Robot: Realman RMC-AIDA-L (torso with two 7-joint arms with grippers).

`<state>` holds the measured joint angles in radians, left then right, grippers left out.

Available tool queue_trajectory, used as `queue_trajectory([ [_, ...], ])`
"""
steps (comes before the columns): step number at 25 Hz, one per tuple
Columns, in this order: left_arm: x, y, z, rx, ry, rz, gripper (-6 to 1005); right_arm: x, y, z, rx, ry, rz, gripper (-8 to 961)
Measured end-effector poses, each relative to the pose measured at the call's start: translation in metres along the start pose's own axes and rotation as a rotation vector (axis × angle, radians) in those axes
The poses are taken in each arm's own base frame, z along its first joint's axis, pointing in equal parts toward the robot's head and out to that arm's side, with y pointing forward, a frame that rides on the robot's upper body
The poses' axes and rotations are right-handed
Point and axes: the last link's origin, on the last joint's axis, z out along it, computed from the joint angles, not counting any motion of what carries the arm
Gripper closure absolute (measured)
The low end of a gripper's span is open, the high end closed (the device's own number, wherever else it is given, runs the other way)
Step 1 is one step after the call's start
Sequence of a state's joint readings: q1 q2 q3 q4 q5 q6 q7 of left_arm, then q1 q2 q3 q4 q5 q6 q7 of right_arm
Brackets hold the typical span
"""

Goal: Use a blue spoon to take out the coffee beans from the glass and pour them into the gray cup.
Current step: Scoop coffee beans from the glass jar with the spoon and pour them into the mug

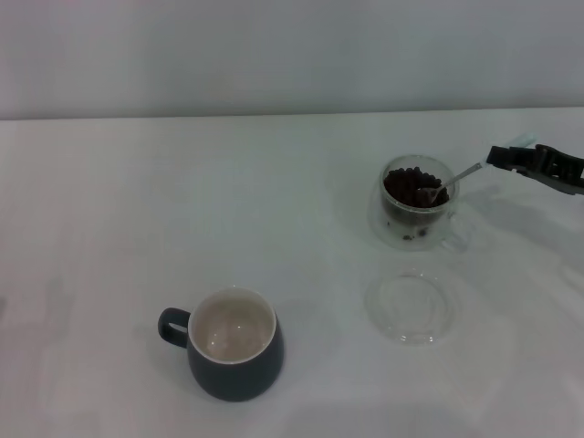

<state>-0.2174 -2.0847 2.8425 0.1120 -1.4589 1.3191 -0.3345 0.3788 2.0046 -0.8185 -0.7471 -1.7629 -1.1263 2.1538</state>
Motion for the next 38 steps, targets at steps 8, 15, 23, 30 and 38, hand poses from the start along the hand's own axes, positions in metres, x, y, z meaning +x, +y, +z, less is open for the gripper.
queue_trajectory([
  [8,0.0005,-0.0001,-0.0013,0.0,0.005,-0.001,138,0.0025,-0.0078,-0.0031,-0.004,-0.036,0.086,820],
  [15,0.0012,0.0007,-0.0002,-0.003,0.009,-0.001,139,0.0037,-0.0073,-0.0029,-0.014,-0.034,0.138,820],
  [23,0.0019,0.0009,0.0011,-0.006,0.011,0.0,139,0.008,-0.0057,0.0003,-0.03,-0.014,0.177,819],
  [30,0.0033,0.0008,0.0032,-0.007,0.016,0.007,139,0.0094,-0.0046,0.0012,-0.054,-0.035,0.223,820],
  [38,0.005,-0.001,0.0052,-0.001,0.022,0.012,139,0.0084,-0.01,-0.0026,-0.06,-0.077,0.281,820],
])
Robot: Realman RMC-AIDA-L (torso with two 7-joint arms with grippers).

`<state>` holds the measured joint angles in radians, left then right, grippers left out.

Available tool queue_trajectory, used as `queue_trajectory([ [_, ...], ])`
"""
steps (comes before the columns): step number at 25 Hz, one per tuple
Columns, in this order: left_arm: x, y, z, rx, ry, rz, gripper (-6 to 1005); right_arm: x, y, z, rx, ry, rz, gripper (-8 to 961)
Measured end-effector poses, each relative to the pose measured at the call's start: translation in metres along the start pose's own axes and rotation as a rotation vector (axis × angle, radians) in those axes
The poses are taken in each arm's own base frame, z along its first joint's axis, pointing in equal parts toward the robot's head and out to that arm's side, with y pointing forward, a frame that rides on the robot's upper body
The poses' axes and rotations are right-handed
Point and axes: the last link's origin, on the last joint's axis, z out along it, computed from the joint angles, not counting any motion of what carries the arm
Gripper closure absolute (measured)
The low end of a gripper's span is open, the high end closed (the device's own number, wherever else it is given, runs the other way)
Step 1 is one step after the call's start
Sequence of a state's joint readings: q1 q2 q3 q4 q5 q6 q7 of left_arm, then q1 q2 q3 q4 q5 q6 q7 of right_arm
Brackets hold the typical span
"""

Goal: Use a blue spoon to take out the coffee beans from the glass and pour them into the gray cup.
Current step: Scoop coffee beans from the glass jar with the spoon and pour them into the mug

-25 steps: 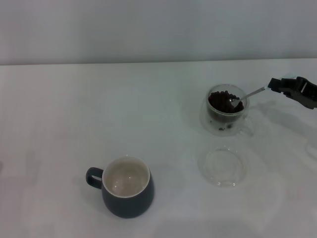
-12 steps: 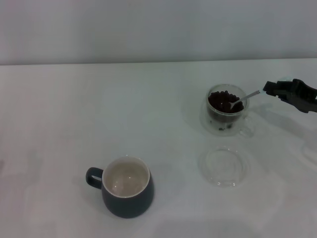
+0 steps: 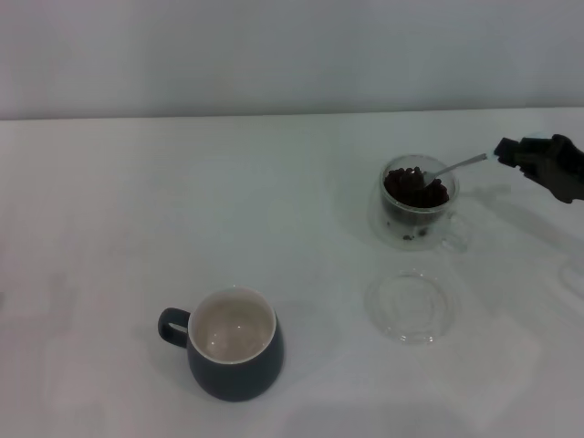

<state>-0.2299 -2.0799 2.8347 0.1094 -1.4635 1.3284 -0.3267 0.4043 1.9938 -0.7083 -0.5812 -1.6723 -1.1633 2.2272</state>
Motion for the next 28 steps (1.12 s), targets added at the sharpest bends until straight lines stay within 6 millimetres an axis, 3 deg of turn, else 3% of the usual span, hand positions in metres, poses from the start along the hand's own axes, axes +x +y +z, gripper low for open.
queue_trajectory([
  [13,0.002,-0.001,0.002,0.003,0.006,0.005,139,0.001,-0.01,-0.011,-0.035,-0.075,0.121,819],
  [19,0.002,-0.001,0.002,0.003,0.007,0.004,139,0.006,0.0,-0.014,-0.108,-0.034,0.118,819],
  [28,0.001,0.001,0.002,0.001,0.007,-0.005,139,0.023,0.028,0.003,-0.222,0.131,0.061,819],
])
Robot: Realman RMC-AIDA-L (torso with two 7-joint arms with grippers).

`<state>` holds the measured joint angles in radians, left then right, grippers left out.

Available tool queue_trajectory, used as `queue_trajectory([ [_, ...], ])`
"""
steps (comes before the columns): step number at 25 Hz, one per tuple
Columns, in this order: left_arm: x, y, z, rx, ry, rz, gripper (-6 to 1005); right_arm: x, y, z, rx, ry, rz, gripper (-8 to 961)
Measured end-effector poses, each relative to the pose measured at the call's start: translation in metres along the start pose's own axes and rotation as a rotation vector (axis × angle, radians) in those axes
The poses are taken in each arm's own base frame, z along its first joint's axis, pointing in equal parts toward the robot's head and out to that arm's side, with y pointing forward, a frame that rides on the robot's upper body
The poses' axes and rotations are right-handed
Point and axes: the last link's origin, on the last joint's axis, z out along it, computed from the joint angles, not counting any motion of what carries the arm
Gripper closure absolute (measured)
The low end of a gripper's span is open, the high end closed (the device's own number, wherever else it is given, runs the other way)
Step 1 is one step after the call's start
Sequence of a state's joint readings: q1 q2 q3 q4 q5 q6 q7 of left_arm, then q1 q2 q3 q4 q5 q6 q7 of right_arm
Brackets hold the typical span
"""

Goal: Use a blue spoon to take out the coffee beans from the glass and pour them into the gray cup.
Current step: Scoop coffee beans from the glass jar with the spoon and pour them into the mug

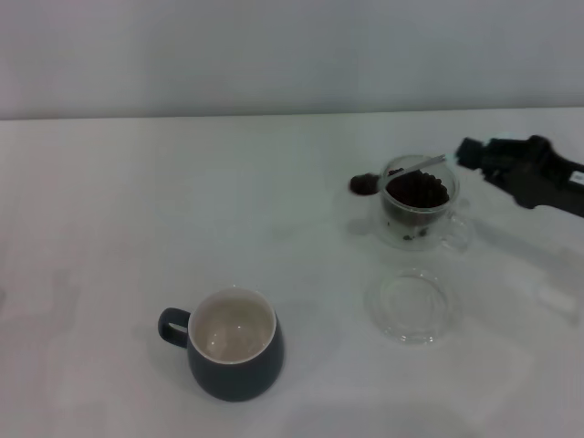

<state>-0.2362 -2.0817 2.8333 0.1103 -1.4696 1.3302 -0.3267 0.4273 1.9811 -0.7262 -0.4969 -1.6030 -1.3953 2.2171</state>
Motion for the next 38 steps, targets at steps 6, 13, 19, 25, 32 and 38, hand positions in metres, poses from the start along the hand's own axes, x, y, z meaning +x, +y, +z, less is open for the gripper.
queue_trajectory([
  [6,0.0,0.0,0.0,0.0,0.0,0.0,139,0.013,0.014,0.029,-0.033,0.137,-0.038,820],
  [13,0.0,0.001,0.0,-0.001,0.0,-0.008,138,0.028,0.027,0.053,-0.068,0.258,-0.075,820],
  [19,0.0,0.003,0.003,-0.006,0.003,-0.01,138,0.04,0.028,0.06,-0.065,0.319,-0.093,820],
  [25,0.001,0.004,0.004,-0.009,0.002,-0.011,138,0.049,0.026,0.065,-0.044,0.361,-0.112,819],
  [32,0.001,0.005,0.007,-0.014,0.002,-0.011,138,0.058,0.032,0.076,-0.053,0.425,-0.254,819],
  [38,0.001,0.005,0.008,-0.013,0.002,-0.01,138,0.061,0.045,0.082,-0.136,0.431,-0.426,819],
])
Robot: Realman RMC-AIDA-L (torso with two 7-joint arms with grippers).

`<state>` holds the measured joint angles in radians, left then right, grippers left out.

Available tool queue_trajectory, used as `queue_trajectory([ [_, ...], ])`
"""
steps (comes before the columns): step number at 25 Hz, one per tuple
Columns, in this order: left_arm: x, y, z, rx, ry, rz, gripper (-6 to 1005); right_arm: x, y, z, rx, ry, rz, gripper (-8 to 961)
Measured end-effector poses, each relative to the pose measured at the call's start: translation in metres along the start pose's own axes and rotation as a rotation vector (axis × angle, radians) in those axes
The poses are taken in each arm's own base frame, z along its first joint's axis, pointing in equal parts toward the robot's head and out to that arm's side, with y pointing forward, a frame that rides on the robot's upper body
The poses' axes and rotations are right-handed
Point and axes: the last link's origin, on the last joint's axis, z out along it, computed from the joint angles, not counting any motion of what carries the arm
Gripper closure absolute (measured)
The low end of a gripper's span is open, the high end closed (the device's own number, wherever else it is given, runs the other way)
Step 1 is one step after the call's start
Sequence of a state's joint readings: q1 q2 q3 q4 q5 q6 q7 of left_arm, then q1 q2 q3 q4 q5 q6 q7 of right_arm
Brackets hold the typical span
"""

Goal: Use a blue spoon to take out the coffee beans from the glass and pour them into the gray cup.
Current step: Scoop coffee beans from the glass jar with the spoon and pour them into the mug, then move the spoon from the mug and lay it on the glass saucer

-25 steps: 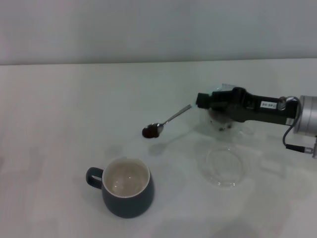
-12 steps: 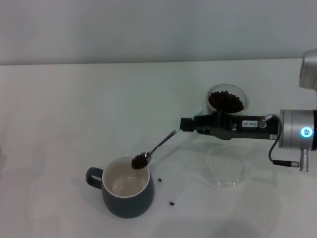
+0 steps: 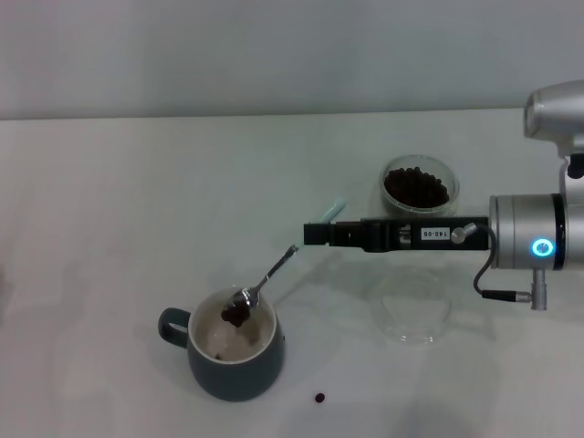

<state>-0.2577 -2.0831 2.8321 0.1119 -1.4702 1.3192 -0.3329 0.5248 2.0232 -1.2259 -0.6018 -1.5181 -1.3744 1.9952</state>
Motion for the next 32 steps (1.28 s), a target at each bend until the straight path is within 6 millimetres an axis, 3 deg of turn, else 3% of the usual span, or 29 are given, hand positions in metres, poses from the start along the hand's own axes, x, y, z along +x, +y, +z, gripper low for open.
queue_trajectory([
  [6,0.0,0.0,0.0,0.002,0.001,0.003,138,-0.003,0.002,-0.008,-0.007,-0.042,-0.199,820],
  [16,0.001,-0.002,0.0,0.006,0.002,0.003,138,0.003,0.005,-0.031,0.0,-0.125,-0.378,819],
  [23,0.0,-0.002,-0.001,0.008,0.001,0.002,138,0.012,-0.018,-0.089,0.125,-0.324,-0.252,820],
  [27,0.0,-0.001,-0.001,0.008,0.0,0.0,138,0.026,-0.034,-0.122,0.21,-0.334,-0.182,813],
  [32,0.0,-0.001,-0.001,0.006,0.001,-0.001,137,0.041,-0.045,-0.136,0.263,-0.299,-0.131,797],
])
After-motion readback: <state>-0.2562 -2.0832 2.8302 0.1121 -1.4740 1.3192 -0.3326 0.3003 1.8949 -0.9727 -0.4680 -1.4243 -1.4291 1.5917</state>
